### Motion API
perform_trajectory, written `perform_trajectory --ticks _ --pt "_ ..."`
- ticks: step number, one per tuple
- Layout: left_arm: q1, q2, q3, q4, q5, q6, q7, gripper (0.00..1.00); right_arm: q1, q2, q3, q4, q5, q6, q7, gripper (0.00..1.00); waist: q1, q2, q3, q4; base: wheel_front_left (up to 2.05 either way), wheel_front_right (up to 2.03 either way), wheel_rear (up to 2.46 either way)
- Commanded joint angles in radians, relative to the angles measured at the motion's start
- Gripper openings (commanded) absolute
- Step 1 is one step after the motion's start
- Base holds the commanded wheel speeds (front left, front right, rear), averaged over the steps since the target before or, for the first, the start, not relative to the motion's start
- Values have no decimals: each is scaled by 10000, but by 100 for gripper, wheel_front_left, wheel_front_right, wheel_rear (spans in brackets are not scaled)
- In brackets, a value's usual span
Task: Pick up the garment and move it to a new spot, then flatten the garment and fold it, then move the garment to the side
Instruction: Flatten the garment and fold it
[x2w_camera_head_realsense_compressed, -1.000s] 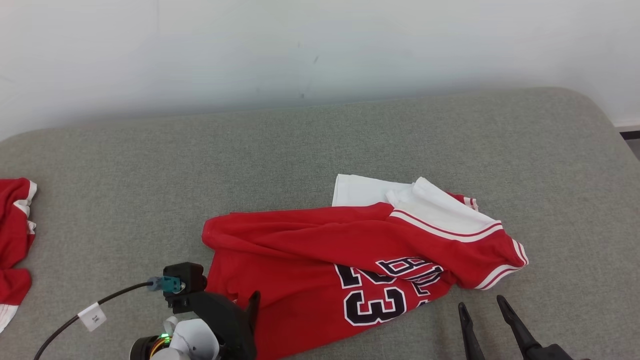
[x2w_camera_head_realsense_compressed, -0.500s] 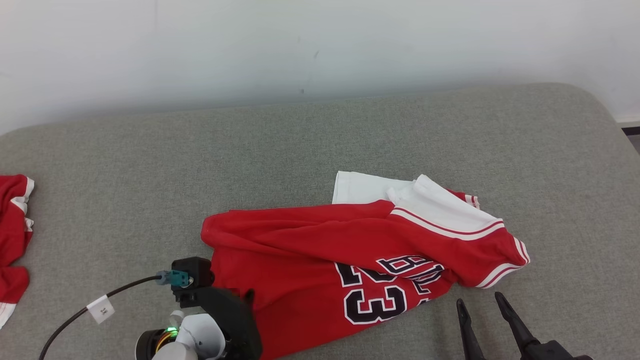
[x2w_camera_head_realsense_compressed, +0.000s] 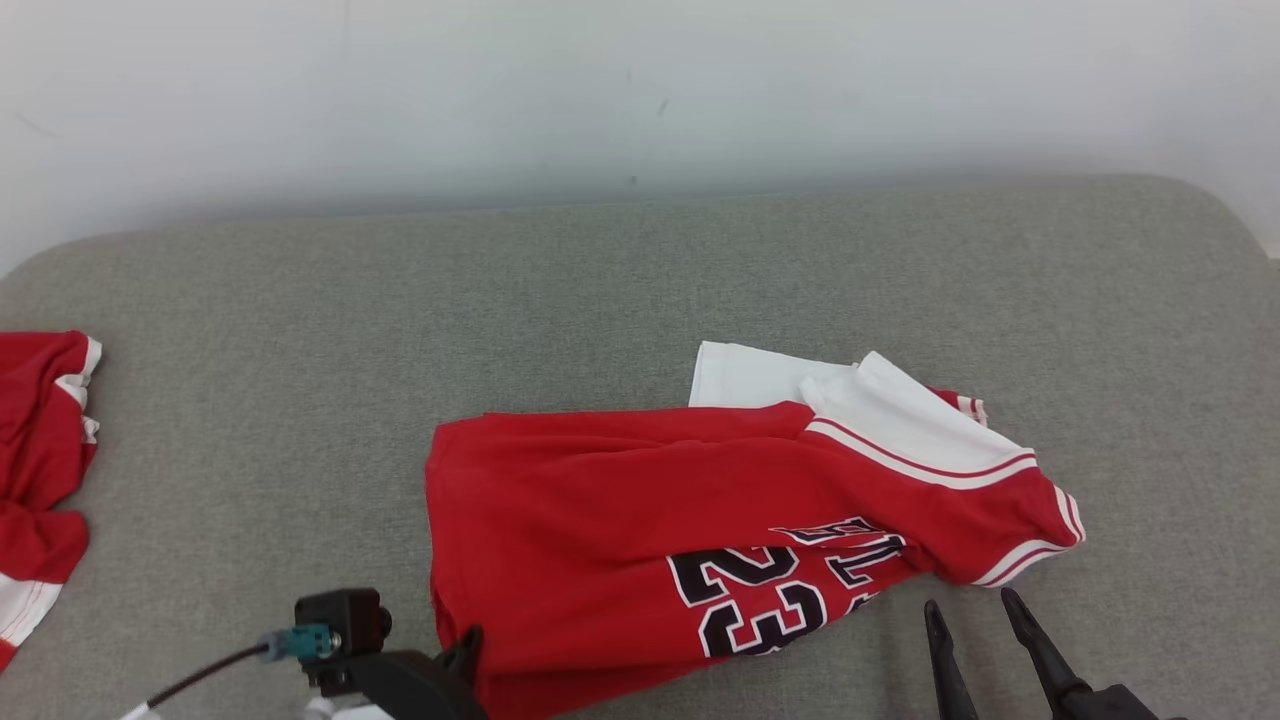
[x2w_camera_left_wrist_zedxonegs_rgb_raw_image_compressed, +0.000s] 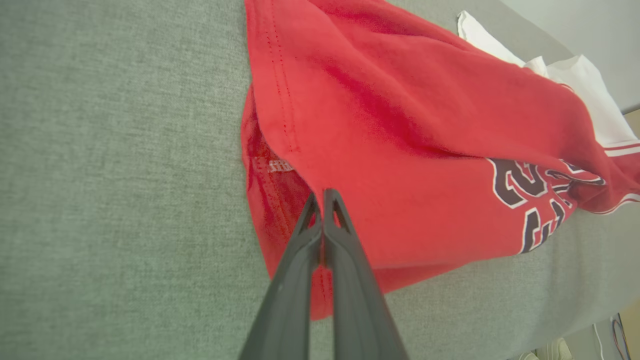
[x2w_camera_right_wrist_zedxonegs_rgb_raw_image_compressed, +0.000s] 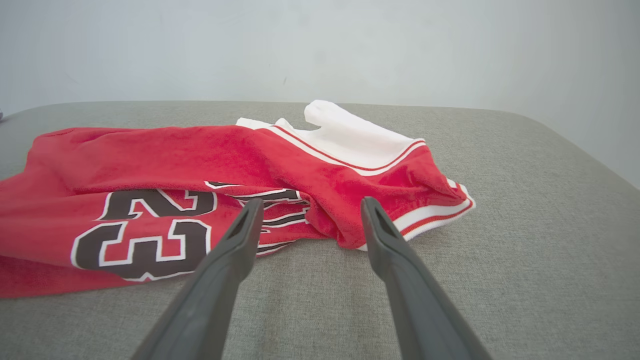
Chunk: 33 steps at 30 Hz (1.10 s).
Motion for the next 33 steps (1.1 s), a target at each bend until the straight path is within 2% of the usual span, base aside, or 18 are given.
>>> perform_trajectory --ticks 1,7,8,9,10,11,16,19,25,27,30,33 --pt "457 -1 -5 -351 -129 110 -57 0 75 -11 -11 -1 40 -26 -42 100 0 -1 -2 152 0 0 0" --pt "1137 -95 -83 -804 -61 375 -136 0 -11 -11 67 7 31 -26 -43 100 0 -1 11 344 0 0 0" --pt "1160 -127 -87 -813 -51 391 -194 5 -22 -11 74 13 31 -26 -45 100 0 -1 16 362 0 0 0" --pt "1160 -127 -87 -813 -51 391 -194 5 -22 -11 74 13 31 -26 -45 100 0 -1 16 362 0 0 0" --pt "1163 -138 -88 -804 -1 421 -268 49 -25 -11 78 17 36 -26 -43 100 0 -1 18 377 0 0 0" --pt "1171 -129 -89 -749 60 442 -347 100 -26 -11 84 24 41 -26 -44 100 0 -1 18 385 0 0 0" --pt "1242 -153 99 -499 65 328 -1041 100 -77 -13 117 66 99 -26 -45 100 0 -1 -10 327 0 0 0" --pt "1272 -38 232 -359 297 130 -1936 100 -73 -11 55 80 114 -26 -46 100 0 -1 -58 268 0 0 0" --pt "1386 55 581 11 793 -449 -4610 100 9 -11 -190 14 77 -26 -47 100 0 -1 -255 230 0 0 0" --pt "1531 101 634 307 1136 -712 -5911 100 68 -11 -403 -70 47 -26 -48 100 0 -1 -392 266 0 0 0" --pt "1562 79 761 432 1406 -951 -6479 100 119 -9 -644 -153 30 -26 -35 100 0 -1 -536 330 0 0 0" --pt "1806 46 939 319 1804 -1206 -6620 100 182 -11 -857 -217 80 -26 -33 100 0 -1 -688 394 0 0 0"
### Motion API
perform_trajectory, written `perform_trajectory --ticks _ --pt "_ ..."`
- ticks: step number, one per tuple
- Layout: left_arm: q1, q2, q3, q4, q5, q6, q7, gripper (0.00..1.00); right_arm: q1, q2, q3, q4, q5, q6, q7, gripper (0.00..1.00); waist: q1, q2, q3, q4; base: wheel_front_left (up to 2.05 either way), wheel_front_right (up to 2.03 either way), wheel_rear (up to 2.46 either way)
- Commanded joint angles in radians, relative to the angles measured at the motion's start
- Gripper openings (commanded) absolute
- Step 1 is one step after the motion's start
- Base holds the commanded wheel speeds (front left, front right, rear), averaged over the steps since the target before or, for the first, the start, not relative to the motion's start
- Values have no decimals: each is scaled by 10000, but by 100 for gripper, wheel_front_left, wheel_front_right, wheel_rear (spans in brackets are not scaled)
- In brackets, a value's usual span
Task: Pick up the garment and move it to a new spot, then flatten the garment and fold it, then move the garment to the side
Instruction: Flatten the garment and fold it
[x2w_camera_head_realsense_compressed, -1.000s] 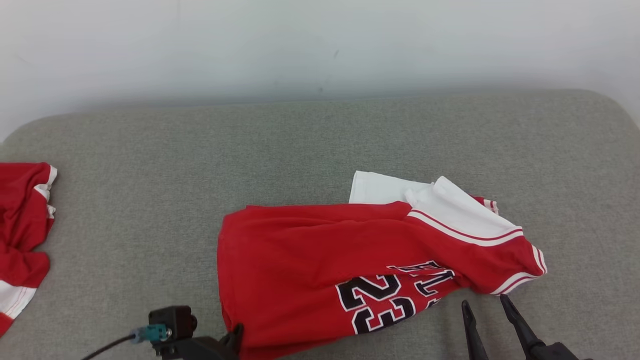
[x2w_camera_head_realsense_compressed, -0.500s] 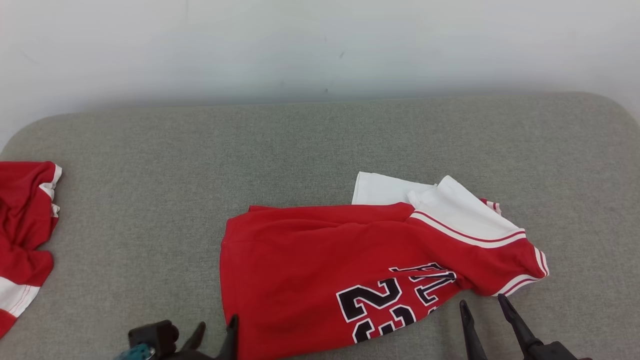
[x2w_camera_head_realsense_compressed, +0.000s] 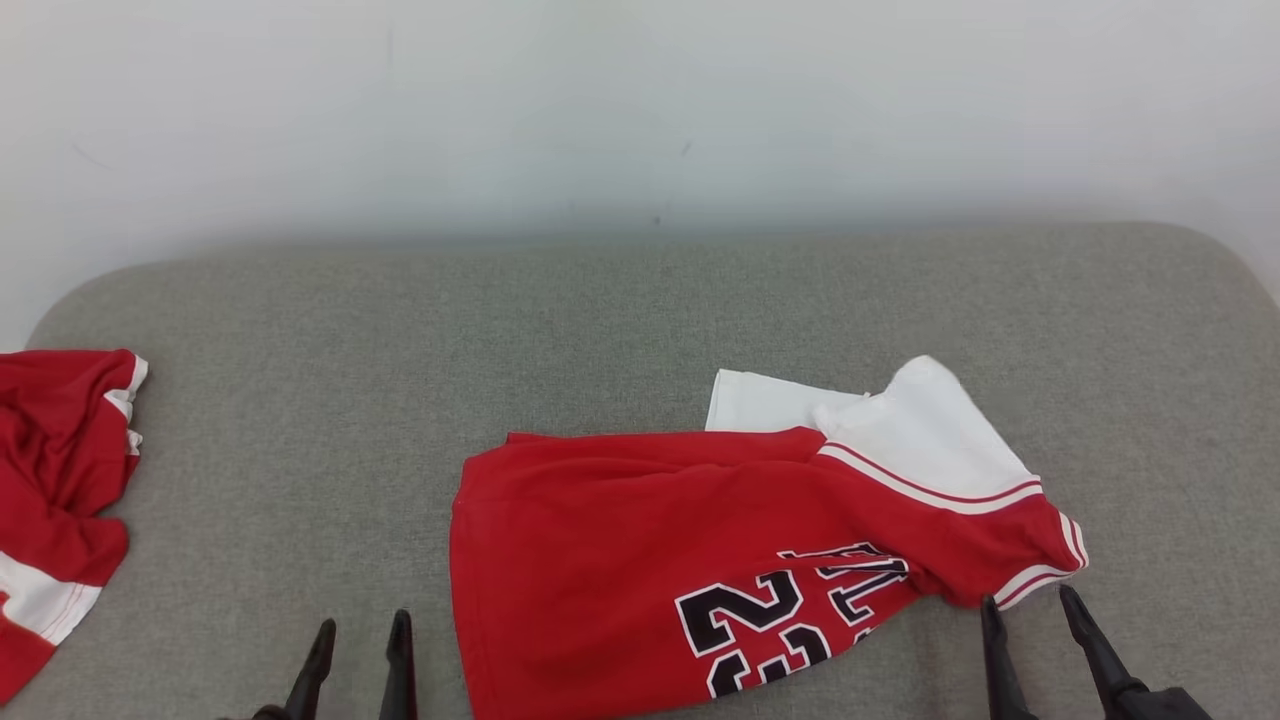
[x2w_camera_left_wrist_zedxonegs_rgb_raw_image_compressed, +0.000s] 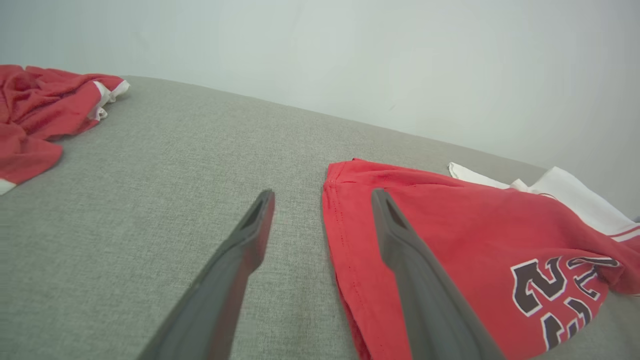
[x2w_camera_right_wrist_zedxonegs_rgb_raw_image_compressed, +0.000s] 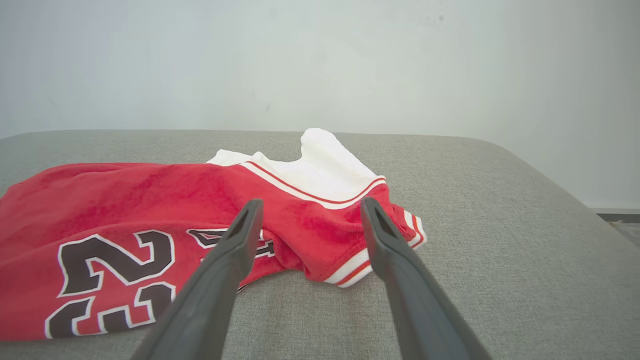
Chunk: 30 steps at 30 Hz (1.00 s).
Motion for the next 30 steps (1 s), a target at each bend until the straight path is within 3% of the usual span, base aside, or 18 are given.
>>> perform_trajectory --ticks 1,14,30 --pt "235 -72 232 -222 263 -130 -62 100 88 -11 -86 -50 87 -26 -12 100 0 0 -143 81 0 0 0" --pt "1454 -561 1666 -949 1935 -1037 -58 100 437 -11 -347 -49 44 -26 8 100 0 0 -489 98 0 0 0" --pt "1498 -878 2402 -694 2208 -1290 -60 100 538 -11 167 -40 -277 -26 15 100 0 0 -427 140 0 0 0"
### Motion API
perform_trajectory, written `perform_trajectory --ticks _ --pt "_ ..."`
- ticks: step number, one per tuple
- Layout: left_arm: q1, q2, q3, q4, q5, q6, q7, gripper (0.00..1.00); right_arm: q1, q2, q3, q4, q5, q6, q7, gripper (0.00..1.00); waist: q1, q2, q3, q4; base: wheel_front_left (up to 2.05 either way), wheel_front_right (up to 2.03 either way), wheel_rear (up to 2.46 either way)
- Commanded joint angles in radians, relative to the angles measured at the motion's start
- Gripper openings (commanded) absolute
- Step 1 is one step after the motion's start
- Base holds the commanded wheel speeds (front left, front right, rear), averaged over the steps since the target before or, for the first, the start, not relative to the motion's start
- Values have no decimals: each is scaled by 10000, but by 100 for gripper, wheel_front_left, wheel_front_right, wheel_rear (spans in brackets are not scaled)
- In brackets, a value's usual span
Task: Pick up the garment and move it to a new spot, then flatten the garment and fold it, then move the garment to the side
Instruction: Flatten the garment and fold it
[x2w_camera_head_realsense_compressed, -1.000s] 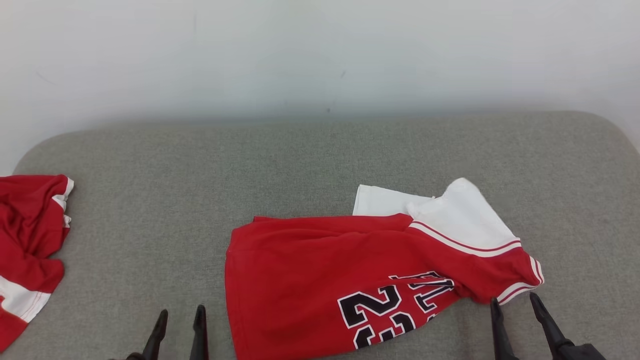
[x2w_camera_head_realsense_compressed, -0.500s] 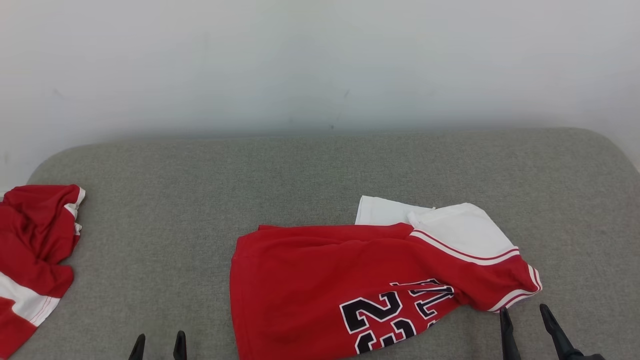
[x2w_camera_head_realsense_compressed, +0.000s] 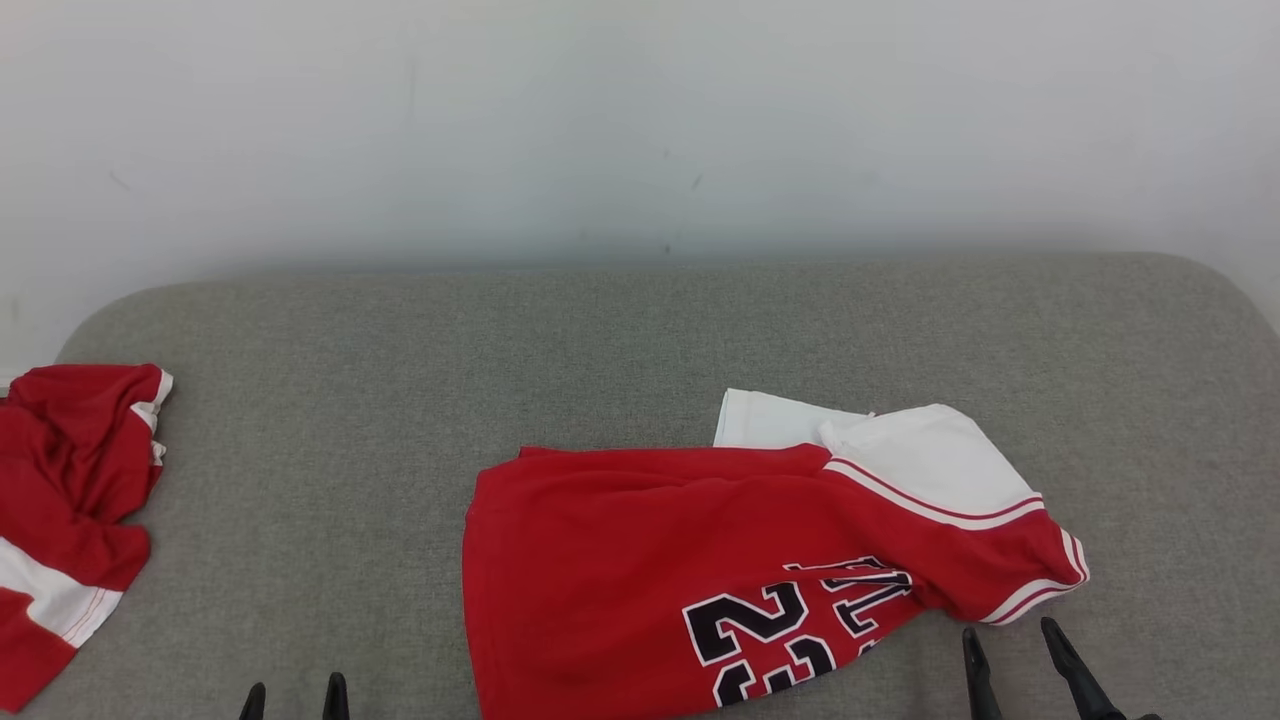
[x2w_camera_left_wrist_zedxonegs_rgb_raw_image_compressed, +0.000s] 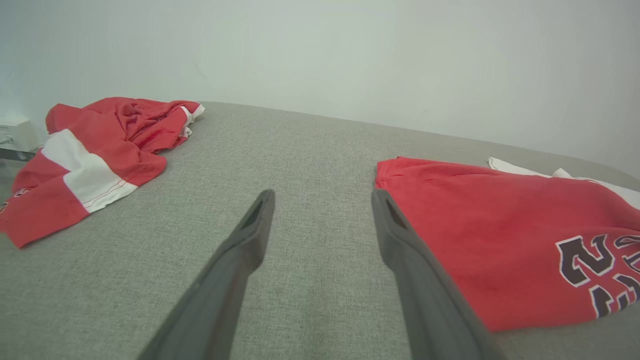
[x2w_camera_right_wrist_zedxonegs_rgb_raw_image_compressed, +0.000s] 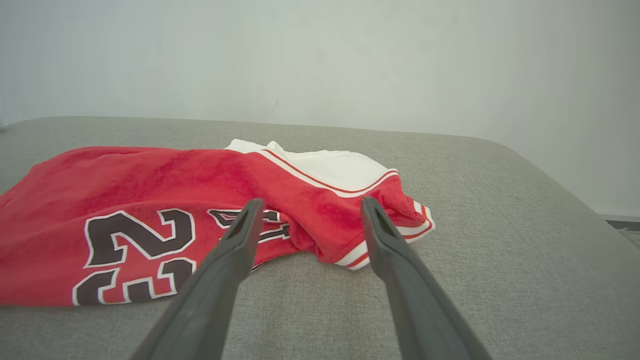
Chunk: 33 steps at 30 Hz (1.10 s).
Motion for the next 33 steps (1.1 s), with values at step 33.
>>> perform_trajectory --ticks 33 --pt "-2179 754 -1558 1494 -869 -49 271 100 -137 -11 334 -45 159 -26 19 100 0 0 350 54 0 0 0"
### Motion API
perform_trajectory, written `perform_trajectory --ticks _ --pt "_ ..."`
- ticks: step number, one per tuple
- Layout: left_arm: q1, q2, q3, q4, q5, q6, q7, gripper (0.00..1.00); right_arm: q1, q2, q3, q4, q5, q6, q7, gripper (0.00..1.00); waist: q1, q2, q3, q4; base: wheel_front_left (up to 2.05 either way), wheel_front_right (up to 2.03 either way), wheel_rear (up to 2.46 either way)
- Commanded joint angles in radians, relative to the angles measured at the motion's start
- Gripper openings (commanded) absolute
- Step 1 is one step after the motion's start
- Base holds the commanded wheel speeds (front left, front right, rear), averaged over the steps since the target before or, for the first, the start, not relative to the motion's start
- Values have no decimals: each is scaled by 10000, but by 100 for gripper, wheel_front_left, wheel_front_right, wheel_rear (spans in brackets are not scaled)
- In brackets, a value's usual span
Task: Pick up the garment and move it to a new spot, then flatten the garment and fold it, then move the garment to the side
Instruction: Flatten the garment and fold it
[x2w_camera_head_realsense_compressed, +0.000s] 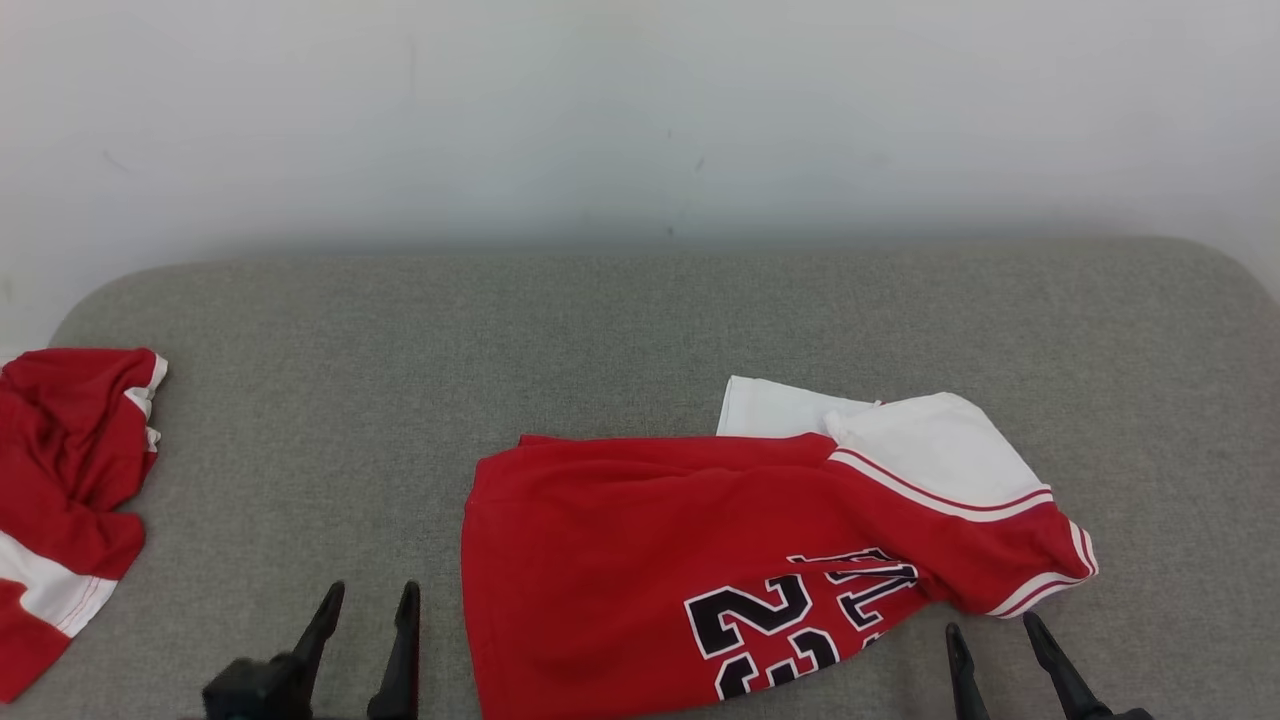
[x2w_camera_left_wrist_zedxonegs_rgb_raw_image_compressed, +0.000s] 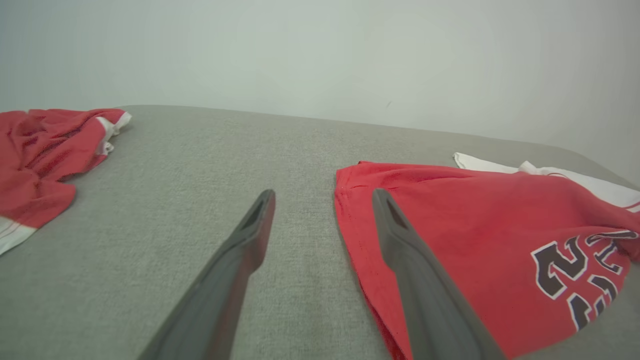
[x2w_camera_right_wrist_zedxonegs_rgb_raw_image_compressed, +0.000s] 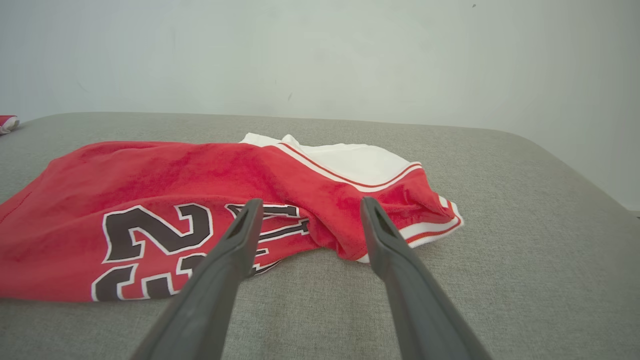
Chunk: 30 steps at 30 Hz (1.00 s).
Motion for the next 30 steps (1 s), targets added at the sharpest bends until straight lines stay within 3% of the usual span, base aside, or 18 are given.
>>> perform_trajectory --ticks 1,6,12,23,30 --pt "-559 110 -156 238 -209 16 179 100 -104 -11 10 -53 -16 -26 5 100 0 0 137 19 0 0 0" --pt "-2658 581 -1547 1450 -563 19 1294 100 -263 -11 135 -98 -31 -26 49 100 0 0 474 -45 0 0 0" --pt "-4360 768 -1968 3312 -574 58 2616 100 -448 -11 247 -87 -26 -26 76 100 0 0 805 -506 0 0 0" --pt "-5274 708 -1821 5289 -718 475 2695 100 -613 -10 342 -76 88 -26 22 100 0 0 1196 -1245 0 0 0" --pt "-5743 737 -1882 6165 -547 997 2850 100 -671 -11 406 -70 85 -26 -1 100 0 0 1306 -1454 0 0 0"
